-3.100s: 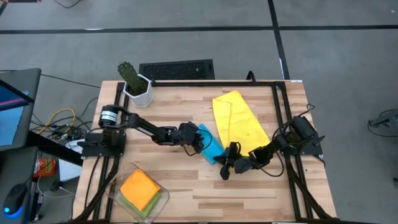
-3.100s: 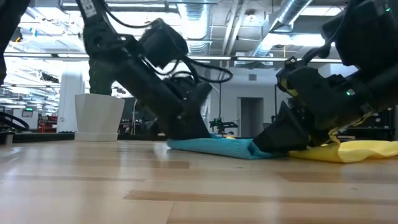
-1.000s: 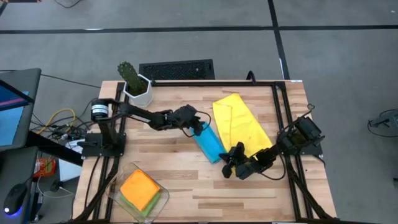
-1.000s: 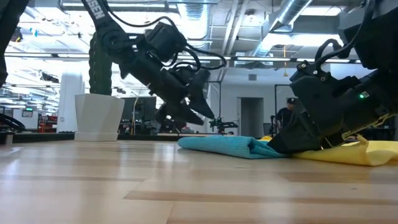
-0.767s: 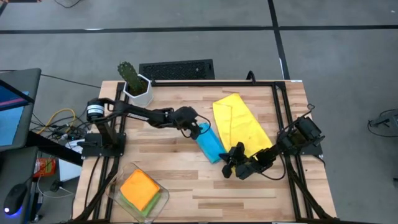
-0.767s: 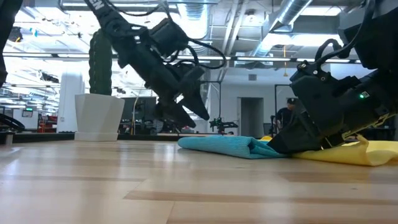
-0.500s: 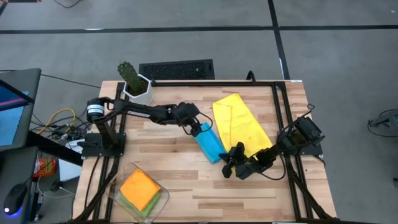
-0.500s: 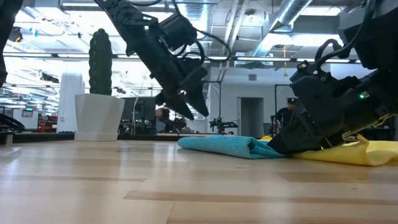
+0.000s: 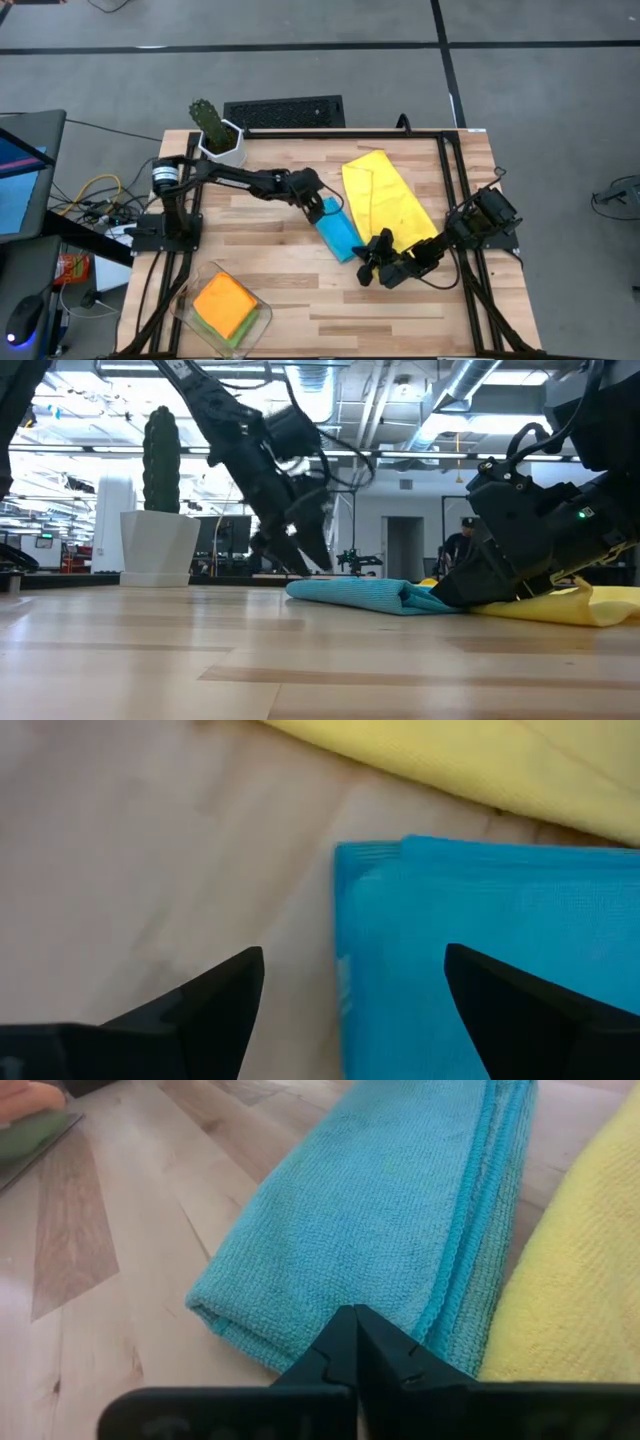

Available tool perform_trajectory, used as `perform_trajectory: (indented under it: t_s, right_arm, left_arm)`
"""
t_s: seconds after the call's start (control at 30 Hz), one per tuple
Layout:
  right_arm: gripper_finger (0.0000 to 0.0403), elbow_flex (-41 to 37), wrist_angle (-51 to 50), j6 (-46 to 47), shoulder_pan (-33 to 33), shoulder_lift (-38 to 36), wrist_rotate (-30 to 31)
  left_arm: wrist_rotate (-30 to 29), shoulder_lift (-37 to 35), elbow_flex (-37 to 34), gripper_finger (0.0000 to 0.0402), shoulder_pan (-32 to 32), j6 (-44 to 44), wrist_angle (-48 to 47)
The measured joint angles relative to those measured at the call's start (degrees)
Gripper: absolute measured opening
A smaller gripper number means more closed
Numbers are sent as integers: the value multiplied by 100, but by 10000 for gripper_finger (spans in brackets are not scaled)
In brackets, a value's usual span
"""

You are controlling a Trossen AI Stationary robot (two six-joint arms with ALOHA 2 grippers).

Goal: Fold microfiber towels
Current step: Put the blue microfiber towel into the transparent bin

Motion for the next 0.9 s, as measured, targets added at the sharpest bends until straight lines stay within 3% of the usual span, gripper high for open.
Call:
perform_trajectory:
  t_s: [0.53,0.73,0.9]
  right_arm:
    - [22,-7,94,-24,2,9,-16]
    - [25,-2,113,-24,2,9,-18]
    - [23,0,117,-22,2,9,-18]
  left_arm:
    - [14,1418,1252,289,-351,364,-933]
    - [-134,1533,1470,227,-521,264,-1007]
    - [156,1542,1507,136,-532,251,-1042]
